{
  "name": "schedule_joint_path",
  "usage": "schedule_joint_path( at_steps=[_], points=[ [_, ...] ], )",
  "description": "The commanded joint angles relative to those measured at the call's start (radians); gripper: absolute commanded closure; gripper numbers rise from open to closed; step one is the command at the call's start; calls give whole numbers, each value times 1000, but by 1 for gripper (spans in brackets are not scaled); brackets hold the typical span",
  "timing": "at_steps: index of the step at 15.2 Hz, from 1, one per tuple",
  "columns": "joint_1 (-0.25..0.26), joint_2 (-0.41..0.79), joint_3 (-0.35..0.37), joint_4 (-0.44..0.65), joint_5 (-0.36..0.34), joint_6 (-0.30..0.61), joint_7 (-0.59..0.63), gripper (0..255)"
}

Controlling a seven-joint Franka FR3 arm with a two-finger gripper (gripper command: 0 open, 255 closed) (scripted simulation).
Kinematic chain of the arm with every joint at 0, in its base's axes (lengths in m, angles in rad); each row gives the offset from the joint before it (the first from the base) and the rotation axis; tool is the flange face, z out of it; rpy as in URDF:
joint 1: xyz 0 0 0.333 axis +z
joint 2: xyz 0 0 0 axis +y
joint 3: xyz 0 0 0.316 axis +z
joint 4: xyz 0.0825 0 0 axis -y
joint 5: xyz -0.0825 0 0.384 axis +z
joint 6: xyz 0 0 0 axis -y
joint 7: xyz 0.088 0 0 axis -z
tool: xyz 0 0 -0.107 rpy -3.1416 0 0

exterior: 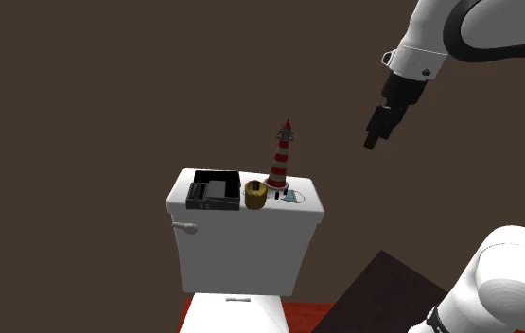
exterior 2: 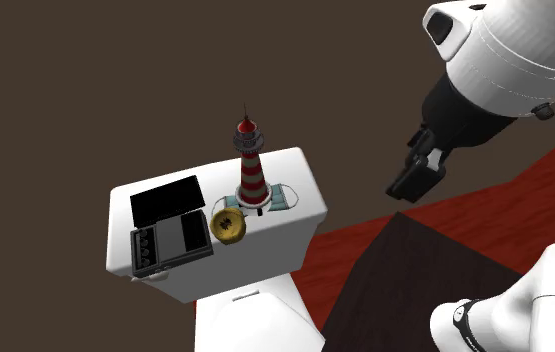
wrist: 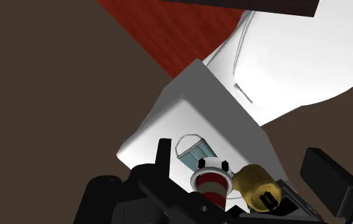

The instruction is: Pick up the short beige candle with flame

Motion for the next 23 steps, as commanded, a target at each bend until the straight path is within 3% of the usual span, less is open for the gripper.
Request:
schedule_joint_path(
  at_steps=[1, 12, 23],
  points=[
    [0, 0, 0, 0, 0, 0, 0, 0],
    [-26, 361, 168, 99, 48, 171, 309, 0],
    [-28, 809, 265, 365, -17, 251, 614, 0]
  ],
)
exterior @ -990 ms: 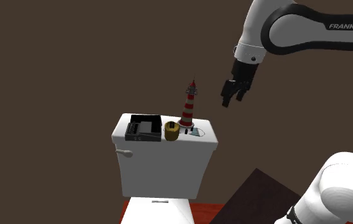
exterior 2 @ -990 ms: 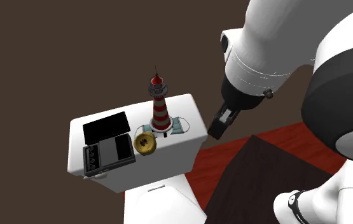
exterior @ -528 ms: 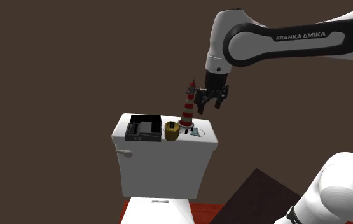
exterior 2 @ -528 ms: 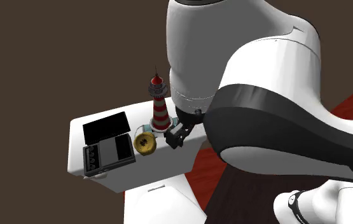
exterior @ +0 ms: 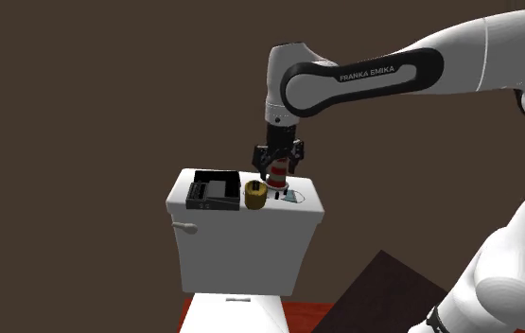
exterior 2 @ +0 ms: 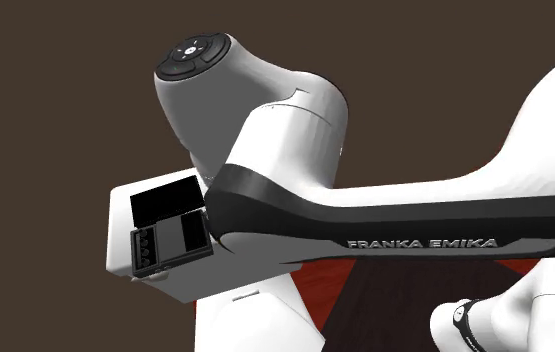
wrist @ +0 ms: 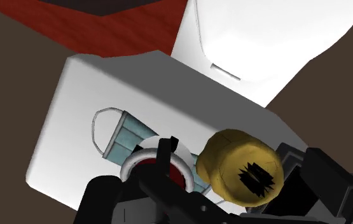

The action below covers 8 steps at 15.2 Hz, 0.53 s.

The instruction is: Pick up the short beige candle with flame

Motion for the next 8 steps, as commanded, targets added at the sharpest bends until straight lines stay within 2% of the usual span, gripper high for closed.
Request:
schedule_joint_path(
  at_steps=[1, 4, 8],
  points=[
    [6, 95, 8, 74, -21, 2, 56, 0],
    [23, 213, 9, 170, -46, -2, 122, 0],
    [24, 227, 6, 133, -51, 48, 126, 0]
  ],
)
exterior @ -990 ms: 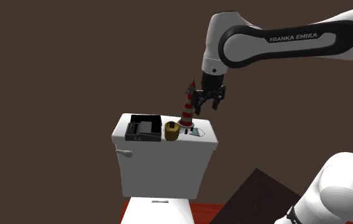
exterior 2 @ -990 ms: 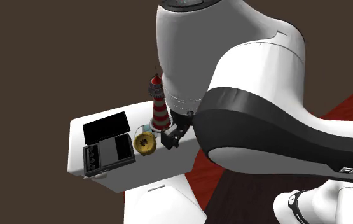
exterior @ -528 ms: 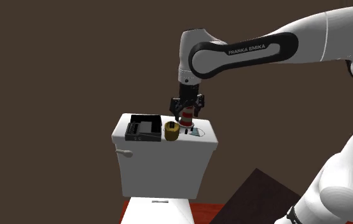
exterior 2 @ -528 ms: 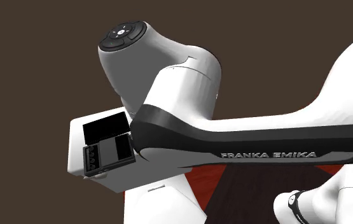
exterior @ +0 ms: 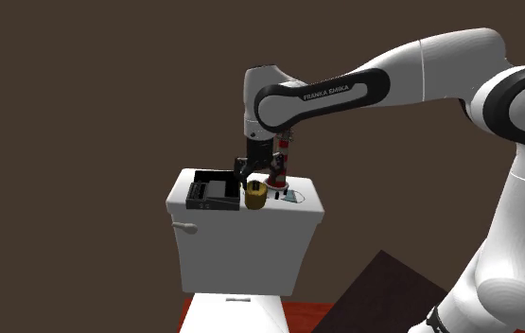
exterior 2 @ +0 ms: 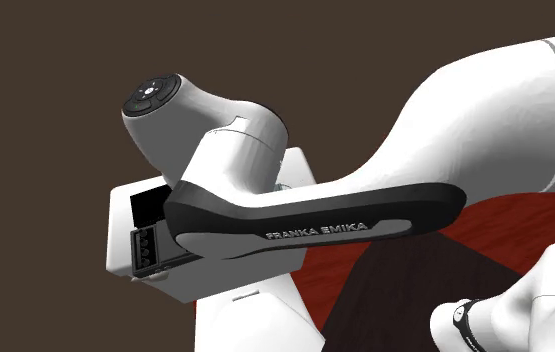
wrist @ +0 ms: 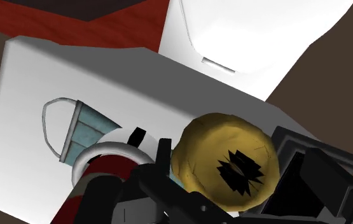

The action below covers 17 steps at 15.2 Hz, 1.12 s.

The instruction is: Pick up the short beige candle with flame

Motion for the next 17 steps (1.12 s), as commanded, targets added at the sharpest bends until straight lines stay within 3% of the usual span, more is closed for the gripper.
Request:
schedule_joint_path(
  at_steps=[1, 5, 6, 17],
  points=[
    [1, 7, 0, -17, -3, 24, 4, 0],
    [1, 18, -2, -38, -7, 55, 7, 0],
    [2, 18, -1, -39, -7, 56, 8, 255],
    [1, 9, -1, -22, -4, 31, 5, 255]
  ],
)
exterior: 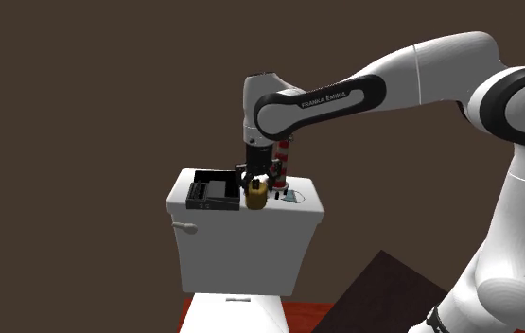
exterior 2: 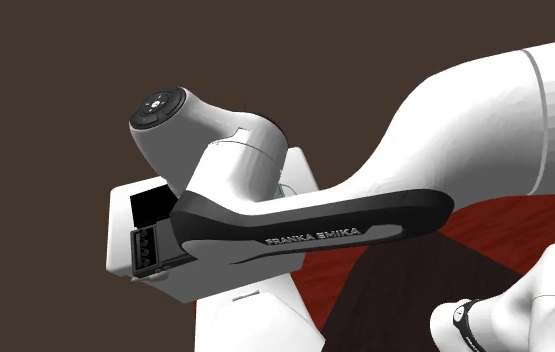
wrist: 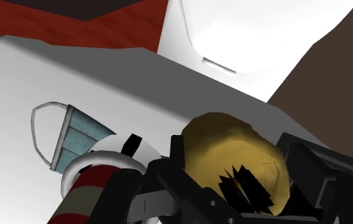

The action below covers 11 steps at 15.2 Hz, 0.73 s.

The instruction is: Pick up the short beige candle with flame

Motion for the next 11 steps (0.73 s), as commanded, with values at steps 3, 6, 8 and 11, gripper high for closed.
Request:
schedule_joint_path(
  at_steps=[3, 6, 8, 11],
  points=[
    [-1, -14, 1, 34, 6, -47, -4, 255],
    [-1, -23, 2, 62, 10, -84, -7, 255],
    [-1, -28, 3, 83, 12, -110, -9, 255],
    [-1, -35, 4, 115, 14, -148, -12, 255]
  ],
)
